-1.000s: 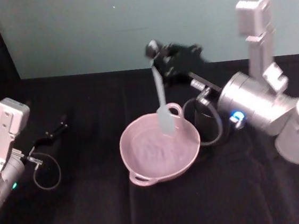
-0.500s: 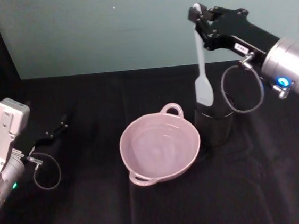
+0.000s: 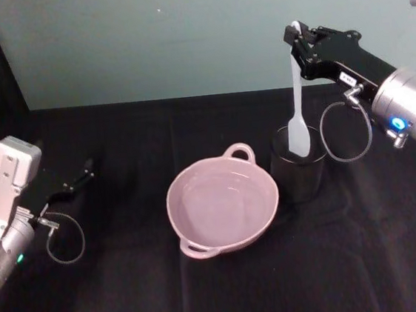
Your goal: Use the one hand to pick up the spoon and stir the clear water in the bowl.
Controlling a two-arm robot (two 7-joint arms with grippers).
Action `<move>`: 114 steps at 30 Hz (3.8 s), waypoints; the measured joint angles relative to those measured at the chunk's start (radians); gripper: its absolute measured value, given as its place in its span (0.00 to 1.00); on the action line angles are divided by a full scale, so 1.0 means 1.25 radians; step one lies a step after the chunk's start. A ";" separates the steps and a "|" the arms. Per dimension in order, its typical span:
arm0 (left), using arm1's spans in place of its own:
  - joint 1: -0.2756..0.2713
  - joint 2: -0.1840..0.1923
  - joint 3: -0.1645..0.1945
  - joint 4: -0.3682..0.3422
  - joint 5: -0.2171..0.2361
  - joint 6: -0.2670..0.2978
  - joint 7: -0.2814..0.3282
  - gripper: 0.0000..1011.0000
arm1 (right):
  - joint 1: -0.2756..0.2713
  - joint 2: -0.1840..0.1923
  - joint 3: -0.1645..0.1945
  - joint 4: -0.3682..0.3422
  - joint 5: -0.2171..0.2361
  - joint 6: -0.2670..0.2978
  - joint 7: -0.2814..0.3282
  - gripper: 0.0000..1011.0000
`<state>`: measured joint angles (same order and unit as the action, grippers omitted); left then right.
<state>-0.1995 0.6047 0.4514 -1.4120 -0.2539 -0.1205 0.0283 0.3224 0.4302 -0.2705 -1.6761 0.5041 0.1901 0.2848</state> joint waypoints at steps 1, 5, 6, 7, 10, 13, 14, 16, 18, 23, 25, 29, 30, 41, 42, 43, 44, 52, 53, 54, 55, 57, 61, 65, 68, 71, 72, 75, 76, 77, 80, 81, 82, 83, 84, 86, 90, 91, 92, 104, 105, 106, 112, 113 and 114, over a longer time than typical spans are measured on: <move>0.000 0.000 0.000 0.000 0.000 0.000 0.000 1.00 | -0.001 -0.006 0.000 0.015 0.002 -0.009 0.000 0.11; 0.000 0.000 0.000 0.000 0.000 0.000 0.000 1.00 | -0.007 -0.018 0.004 0.044 0.010 -0.031 0.002 0.11; 0.000 0.000 0.000 0.000 0.000 0.000 0.000 1.00 | -0.011 -0.024 0.007 0.058 0.015 -0.041 0.004 0.11; 0.000 0.000 0.000 0.000 0.000 0.000 0.000 1.00 | -0.017 -0.031 0.013 0.071 0.025 -0.054 0.007 0.11; 0.000 0.000 0.000 0.000 0.000 0.000 0.000 1.00 | -0.027 -0.042 0.023 0.092 0.044 -0.072 0.014 0.11; 0.000 0.000 0.000 0.000 0.000 0.000 0.000 1.00 | -0.045 -0.063 0.043 0.129 0.091 -0.100 0.032 0.11; 0.000 0.000 0.000 0.000 0.000 0.000 0.000 1.00 | -0.048 -0.066 0.047 0.135 0.101 -0.105 0.036 0.11; 0.000 0.000 0.000 0.000 0.000 0.000 0.000 1.00 | -0.054 -0.074 0.056 0.154 0.130 -0.114 0.045 0.11; 0.000 0.000 0.000 0.000 0.000 0.000 0.000 1.00 | -0.058 -0.079 0.060 0.164 0.145 -0.118 0.049 0.11; 0.000 0.000 0.000 0.000 0.000 0.000 0.000 1.00 | -0.067 -0.083 0.067 0.185 0.181 -0.129 0.055 0.11; 0.000 0.000 0.000 0.000 0.000 0.000 0.000 1.00 | -0.070 -0.083 0.068 0.192 0.194 -0.135 0.056 0.11; 0.000 0.000 0.000 0.000 0.000 0.000 0.000 1.00 | -0.070 -0.082 0.068 0.198 0.204 -0.141 0.056 0.11; 0.000 0.000 0.000 0.000 0.000 0.000 0.000 1.00 | -0.070 -0.082 0.067 0.202 0.210 -0.144 0.057 0.11; 0.000 0.000 0.000 0.000 0.000 0.000 0.000 1.00 | -0.061 -0.086 0.065 0.242 0.247 -0.157 0.066 0.11; 0.000 0.000 0.000 0.000 0.000 0.000 0.000 1.00 | -0.059 -0.086 0.065 0.249 0.254 -0.158 0.070 0.11; 0.000 0.000 0.000 0.000 0.000 0.000 0.000 1.00 | -0.058 -0.086 0.064 0.253 0.257 -0.159 0.072 0.11; 0.000 0.000 0.000 0.000 0.000 0.000 0.000 1.00 | -0.057 -0.087 0.064 0.256 0.259 -0.160 0.074 0.11; 0.000 0.000 0.000 0.000 0.000 0.000 0.000 1.00 | -0.054 -0.082 0.065 0.278 0.280 -0.162 0.076 0.26; 0.000 0.000 0.000 0.000 0.000 0.000 0.000 1.00 | -0.054 -0.081 0.065 0.279 0.281 -0.162 0.075 0.28; 0.000 0.000 0.000 0.000 0.000 0.000 0.000 1.00 | -0.054 -0.080 0.065 0.279 0.282 -0.161 0.074 0.30; 0.000 0.000 0.000 0.000 0.000 0.000 0.000 1.00 | -0.057 -0.076 0.066 0.279 0.285 -0.159 0.072 0.36; 0.000 0.000 0.000 0.000 0.000 0.000 0.000 1.00 | -0.060 -0.073 0.068 0.276 0.288 -0.155 0.067 0.42; 0.000 0.000 0.000 0.000 0.000 0.000 0.000 1.00 | -0.074 -0.060 0.075 0.257 0.294 -0.145 0.052 0.52; 0.000 0.000 0.000 0.000 0.000 0.000 0.000 1.00 | -0.096 -0.041 0.081 0.232 0.302 -0.132 0.043 0.66; 0.000 0.000 0.000 0.000 0.000 0.000 0.000 1.00 | -0.110 -0.028 0.082 0.216 0.307 -0.122 0.038 0.76; 0.000 0.000 0.000 0.000 0.000 0.000 0.000 1.00 | -0.126 -0.013 0.084 0.192 0.312 -0.107 0.029 0.83; 0.000 0.000 0.000 0.000 0.000 0.000 0.000 1.00 | -0.140 0.000 0.086 0.171 0.315 -0.095 0.020 0.86; 0.000 0.000 0.000 0.000 0.000 0.000 0.000 1.00 | -0.175 0.036 0.093 0.114 0.322 -0.063 0.003 0.93; 0.000 0.000 0.000 0.000 0.000 0.000 0.000 1.00 | -0.184 0.048 0.096 0.096 0.325 -0.054 0.000 0.96; 0.000 0.000 0.000 0.000 0.000 0.000 0.000 1.00 | -0.195 0.059 0.099 0.080 0.328 -0.045 -0.005 0.99; 0.000 0.000 0.000 0.000 0.000 0.000 0.000 1.00 | -0.233 0.103 0.117 0.019 0.342 -0.016 -0.017 0.99; 0.000 0.000 0.000 0.000 0.000 0.000 0.000 1.00 | -0.254 0.127 0.127 -0.013 0.346 -0.002 -0.027 0.99; 0.000 0.000 0.000 0.000 0.000 0.000 0.000 1.00 | -0.264 0.138 0.133 -0.028 0.347 0.004 -0.033 0.99; 0.000 0.000 0.000 0.000 0.000 0.000 0.000 1.00 | -0.275 0.150 0.139 -0.042 0.347 0.010 -0.039 0.99; 0.000 0.000 0.000 0.000 0.000 0.000 0.000 1.00 | -0.286 0.163 0.144 -0.057 0.347 0.016 -0.046 0.99; 0.000 0.000 0.000 0.000 0.000 0.000 0.000 1.00 | -0.311 0.197 0.155 -0.089 0.344 0.035 -0.068 0.99; 0.000 0.000 0.000 0.000 0.000 0.000 0.000 1.00 | -0.332 0.250 0.154 -0.113 0.316 0.071 -0.100 0.99; 0.000 0.000 0.000 0.000 0.000 0.000 0.000 1.00 | -0.330 0.265 0.143 -0.112 0.297 0.084 -0.108 0.99; 0.000 0.000 0.000 0.000 0.000 0.000 0.000 1.00 | -0.327 0.270 0.136 -0.108 0.287 0.090 -0.112 0.99; 0.000 0.000 0.000 0.000 0.000 0.000 0.000 1.00 | -0.142 0.200 -0.028 0.135 0.083 0.038 -0.088 0.99; 0.000 0.000 0.000 0.000 0.000 0.000 0.000 1.00 | -0.130 0.190 -0.033 0.156 0.073 0.019 -0.082 0.99; 0.000 0.000 0.000 0.000 0.000 0.000 0.000 1.00 | -0.118 0.180 -0.037 0.175 0.063 -0.001 -0.075 0.99; 0.000 0.000 0.000 0.000 0.000 0.000 0.000 1.00 | -0.044 0.116 -0.062 0.299 -0.004 -0.166 -0.030 0.99; 0.000 0.000 0.000 0.000 0.000 0.000 0.000 1.00 | -0.039 0.110 -0.064 0.307 -0.012 -0.183 -0.027 0.99; 0.000 0.000 0.000 0.000 0.000 0.000 0.000 1.00 | -0.030 0.101 -0.067 0.319 -0.026 -0.207 -0.026 0.99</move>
<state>-0.1995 0.6047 0.4514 -1.4119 -0.2539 -0.1206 0.0283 0.2845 0.5565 -0.3541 -1.2779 0.4721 -0.0689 0.2525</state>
